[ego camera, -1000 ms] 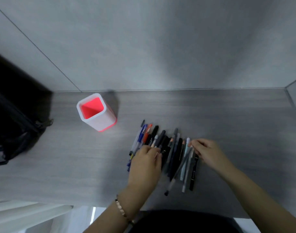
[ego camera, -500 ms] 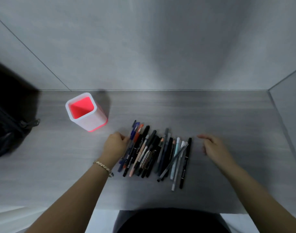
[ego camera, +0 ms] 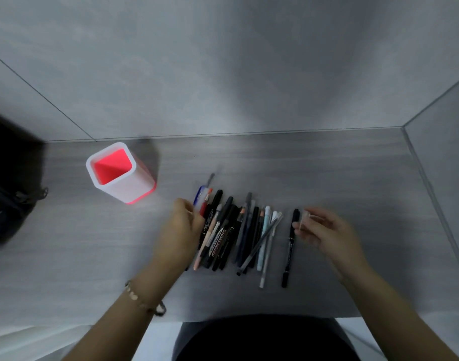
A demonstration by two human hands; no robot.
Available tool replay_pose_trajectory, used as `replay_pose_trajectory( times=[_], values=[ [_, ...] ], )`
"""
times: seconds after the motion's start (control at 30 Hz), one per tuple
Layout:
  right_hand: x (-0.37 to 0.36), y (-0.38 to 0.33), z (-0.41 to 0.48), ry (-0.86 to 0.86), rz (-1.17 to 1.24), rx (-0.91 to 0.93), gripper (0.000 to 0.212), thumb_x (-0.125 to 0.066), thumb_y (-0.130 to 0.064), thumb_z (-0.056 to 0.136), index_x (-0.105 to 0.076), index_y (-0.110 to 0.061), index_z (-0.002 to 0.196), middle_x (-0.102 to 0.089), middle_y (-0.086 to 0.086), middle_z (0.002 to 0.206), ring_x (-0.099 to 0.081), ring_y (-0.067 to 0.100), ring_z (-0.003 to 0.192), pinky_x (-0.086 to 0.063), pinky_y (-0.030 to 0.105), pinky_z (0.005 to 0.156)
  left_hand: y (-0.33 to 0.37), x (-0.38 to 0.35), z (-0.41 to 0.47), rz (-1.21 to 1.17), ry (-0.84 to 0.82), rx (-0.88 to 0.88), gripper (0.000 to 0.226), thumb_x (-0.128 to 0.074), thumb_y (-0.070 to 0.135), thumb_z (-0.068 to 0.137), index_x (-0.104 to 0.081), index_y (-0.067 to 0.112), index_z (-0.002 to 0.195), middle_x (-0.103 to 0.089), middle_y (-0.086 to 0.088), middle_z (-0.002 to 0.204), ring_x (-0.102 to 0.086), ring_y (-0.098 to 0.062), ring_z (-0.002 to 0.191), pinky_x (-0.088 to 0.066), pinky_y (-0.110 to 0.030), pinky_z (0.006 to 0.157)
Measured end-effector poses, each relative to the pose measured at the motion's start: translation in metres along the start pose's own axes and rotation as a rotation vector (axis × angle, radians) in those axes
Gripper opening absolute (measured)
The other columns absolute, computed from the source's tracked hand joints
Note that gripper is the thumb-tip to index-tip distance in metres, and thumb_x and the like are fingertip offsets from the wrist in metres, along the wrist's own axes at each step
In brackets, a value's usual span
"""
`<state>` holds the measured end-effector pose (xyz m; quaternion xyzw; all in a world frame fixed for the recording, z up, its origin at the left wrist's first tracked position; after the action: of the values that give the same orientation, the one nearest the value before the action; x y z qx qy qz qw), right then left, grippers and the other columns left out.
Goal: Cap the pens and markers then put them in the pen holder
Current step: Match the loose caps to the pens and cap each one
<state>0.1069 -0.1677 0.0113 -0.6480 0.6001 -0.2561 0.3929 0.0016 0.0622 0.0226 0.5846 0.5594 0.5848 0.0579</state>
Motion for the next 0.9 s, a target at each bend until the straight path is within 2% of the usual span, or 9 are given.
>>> replay_pose_trajectory(
  times=[0.1, 0.17, 0.27, 0.33, 0.4, 0.53, 0.67, 0.8, 0.9],
  values=[
    [-0.008, -0.004, -0.010, -0.021, 0.109, -0.026, 0.016, -0.048, 0.008, 0.085, -0.058, -0.005, 0.086, -0.057, 0.011, 0.074, -0.068, 0.013, 0.055, -0.055, 0.017, 0.053, 0.021, -0.020, -0.034, -0.224, -0.183, -0.063, 0.024, -0.044, 0.009, 0.093, -0.043, 0.026, 0.075, -0.034, 0.006, 0.043, -0.027, -0.005, 0.036, -0.025, -0.021, 0.040],
    [-0.011, -0.008, -0.016, -0.032, 0.192, -0.023, 0.017, -0.049, 0.008, 0.084, -0.059, -0.006, 0.083, -0.060, 0.009, 0.069, -0.069, 0.015, 0.056, -0.056, 0.018, 0.054, 0.029, -0.029, -0.052, -0.354, -0.292, -0.053, 0.021, -0.046, 0.014, 0.092, -0.051, 0.028, 0.077, -0.037, 0.006, 0.040, -0.029, -0.005, 0.038, -0.025, -0.018, 0.040],
    [-0.016, -0.013, -0.022, -0.048, 0.307, 0.013, 0.010, -0.057, 0.001, 0.077, -0.059, -0.008, 0.081, -0.066, 0.002, 0.061, -0.070, 0.016, 0.063, -0.058, 0.022, 0.059, 0.036, -0.036, -0.069, -0.441, -0.383, -0.026, 0.015, -0.048, 0.012, 0.091, -0.057, 0.021, 0.082, -0.044, 0.007, 0.044, -0.038, 0.000, 0.038, -0.031, -0.007, 0.041],
    [-0.019, -0.016, -0.026, -0.045, 0.339, 0.039, 0.010, -0.060, -0.004, 0.072, -0.058, -0.010, 0.080, -0.068, 0.004, 0.067, -0.070, 0.017, 0.067, -0.059, 0.025, 0.063, 0.037, -0.039, -0.075, -0.441, -0.400, -0.027, 0.015, -0.050, 0.013, 0.090, -0.058, 0.022, 0.082, -0.046, 0.006, 0.048, -0.040, 0.001, 0.041, -0.033, -0.007, 0.043],
    [-0.022, -0.018, -0.030, -0.036, 0.330, 0.068, 0.011, -0.057, 0.001, 0.078, -0.056, -0.010, 0.080, -0.068, 0.008, 0.074, -0.070, 0.018, 0.070, -0.059, 0.026, 0.067, 0.035, -0.040, -0.076, -0.425, -0.405, -0.041, 0.018, -0.051, 0.016, 0.089, -0.060, 0.029, 0.080, -0.047, 0.004, 0.049, -0.042, 0.000, 0.043, -0.035, -0.010, 0.046],
    [-0.026, -0.016, -0.036, -0.044, 0.270, 0.115, 0.014, -0.056, 0.001, 0.078, -0.058, -0.010, 0.086, -0.072, 0.003, 0.066, -0.071, 0.014, 0.068, -0.058, 0.024, 0.066, 0.029, -0.045, -0.077, -0.358, -0.422, -0.058, 0.022, -0.052, 0.023, 0.089, -0.060, 0.041, 0.080, -0.051, 0.002, 0.050, -0.044, -0.010, 0.051, -0.037, -0.020, 0.052],
    [-0.028, -0.012, -0.039, -0.082, 0.224, 0.118, 0.022, -0.061, -0.009, 0.067, -0.061, -0.007, 0.089, -0.072, 0.003, 0.065, -0.071, 0.016, 0.070, -0.059, 0.025, 0.066, 0.029, -0.045, -0.077, -0.342, -0.414, -0.062, 0.016, -0.053, 0.024, 0.088, -0.060, 0.037, 0.083, -0.050, 0.002, 0.052, -0.048, -0.010, 0.054, -0.040, -0.021, 0.056],
    [-0.027, -0.009, -0.040, -0.096, 0.200, 0.123, 0.016, -0.063, -0.008, 0.070, -0.063, -0.010, 0.085, -0.072, 0.003, 0.066, -0.071, 0.018, 0.073, -0.059, 0.027, 0.069, 0.033, -0.043, -0.078, -0.338, -0.424, -0.078, 0.013, -0.052, 0.023, 0.089, -0.060, 0.033, 0.086, -0.050, 0.000, 0.054, -0.046, -0.005, 0.050, -0.039, -0.014, 0.052],
    [-0.022, -0.011, -0.038, -0.070, 0.256, 0.120, 0.035, -0.075, -0.026, 0.052, -0.067, -0.012, 0.084, -0.072, 0.003, 0.068, -0.071, 0.021, 0.074, -0.057, 0.026, 0.066, 0.032, -0.042, -0.079, -0.340, -0.421, -0.060, 0.013, -0.052, 0.023, 0.089, -0.060, 0.033, 0.087, -0.049, -0.002, 0.056, -0.046, -0.007, 0.052, -0.038, -0.014, 0.051]
  ],
)
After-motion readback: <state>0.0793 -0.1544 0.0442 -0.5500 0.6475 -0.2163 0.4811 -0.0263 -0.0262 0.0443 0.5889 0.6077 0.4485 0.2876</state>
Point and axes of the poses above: each hand's wrist, its own z-axis towards the middle knuckle, its own x-axis out of the back of the hand, y = z × x, the point moved 4 cm from there along z, towards the middle knuckle
